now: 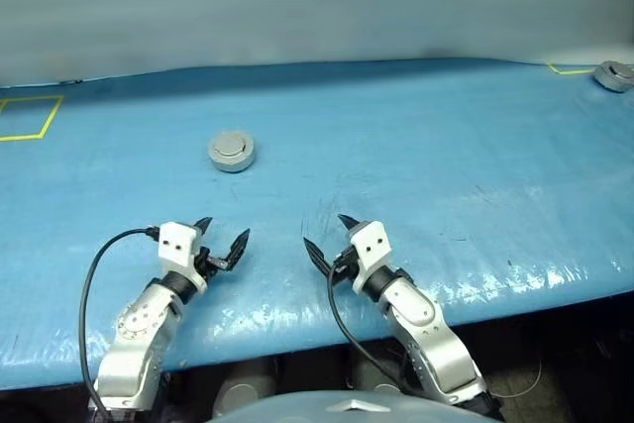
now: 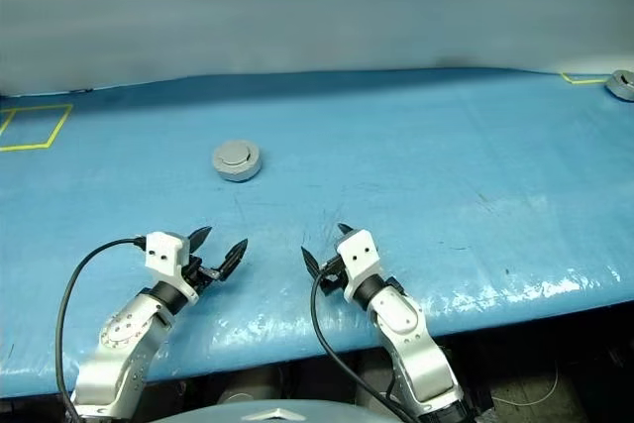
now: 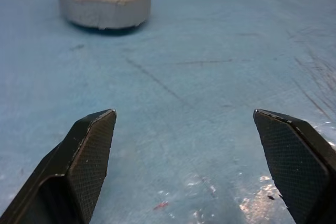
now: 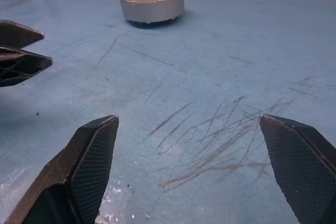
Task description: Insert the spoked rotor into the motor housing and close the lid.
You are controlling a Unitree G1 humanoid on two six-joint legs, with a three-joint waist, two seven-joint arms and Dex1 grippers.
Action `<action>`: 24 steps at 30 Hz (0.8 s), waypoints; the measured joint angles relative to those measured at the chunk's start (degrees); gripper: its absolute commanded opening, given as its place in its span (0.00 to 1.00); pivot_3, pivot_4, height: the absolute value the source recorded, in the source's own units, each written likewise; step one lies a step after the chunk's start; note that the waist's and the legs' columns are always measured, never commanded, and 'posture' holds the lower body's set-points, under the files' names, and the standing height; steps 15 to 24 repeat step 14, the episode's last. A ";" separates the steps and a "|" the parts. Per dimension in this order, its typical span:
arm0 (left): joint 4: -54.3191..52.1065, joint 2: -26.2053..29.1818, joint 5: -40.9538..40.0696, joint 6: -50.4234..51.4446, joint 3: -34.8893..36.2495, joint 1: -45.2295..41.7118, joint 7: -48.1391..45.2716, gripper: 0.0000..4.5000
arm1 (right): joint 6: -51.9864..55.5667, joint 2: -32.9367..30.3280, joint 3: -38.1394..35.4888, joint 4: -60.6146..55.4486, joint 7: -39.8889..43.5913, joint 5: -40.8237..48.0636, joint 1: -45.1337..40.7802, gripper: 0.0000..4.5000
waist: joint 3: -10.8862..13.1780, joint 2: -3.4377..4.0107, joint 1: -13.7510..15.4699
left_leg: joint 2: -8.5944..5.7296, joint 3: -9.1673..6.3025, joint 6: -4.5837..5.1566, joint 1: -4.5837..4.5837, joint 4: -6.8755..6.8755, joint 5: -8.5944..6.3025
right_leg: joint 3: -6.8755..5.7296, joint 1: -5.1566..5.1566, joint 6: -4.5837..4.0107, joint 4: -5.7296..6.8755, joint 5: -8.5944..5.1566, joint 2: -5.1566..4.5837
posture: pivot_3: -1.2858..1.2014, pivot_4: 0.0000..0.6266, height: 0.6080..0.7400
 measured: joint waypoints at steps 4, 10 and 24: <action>0.61 -2.16 2.68 -7.57 -0.63 0.38 -0.34 1.00 | -2.41 -0.50 0.06 -0.01 -0.03 -1.47 0.35 1.00 | 0.03 -0.02 -0.02 | 0.04 -0.06 0.02 -0.02 0.00 -0.01 | -0.08 0.01 0.01 -0.01 -0.02 0.00 | 0.52 0.24 1.00; 1.28 -3.31 3.46 -9.09 -0.65 1.85 -0.66 1.00 | -2.74 -0.80 -0.25 -0.04 0.01 -1.39 2.02 1.00 | 0.10 -0.09 -0.12 | 0.02 -0.07 0.05 -0.02 0.01 -0.01 | -0.13 0.03 0.04 -0.01 -0.03 0.07 | 0.52 0.24 1.00; 2.88 -3.27 3.48 -9.07 -0.65 1.89 -1.32 1.00 | -2.74 -0.49 -1.15 -0.18 -0.16 -1.25 2.05 1.00 | 0.14 -0.13 -0.11 | 0.03 -0.12 0.05 -0.01 0.05 -0.01 | -0.21 0.07 0.04 0.01 -0.03 0.08 | 0.52 0.24 1.00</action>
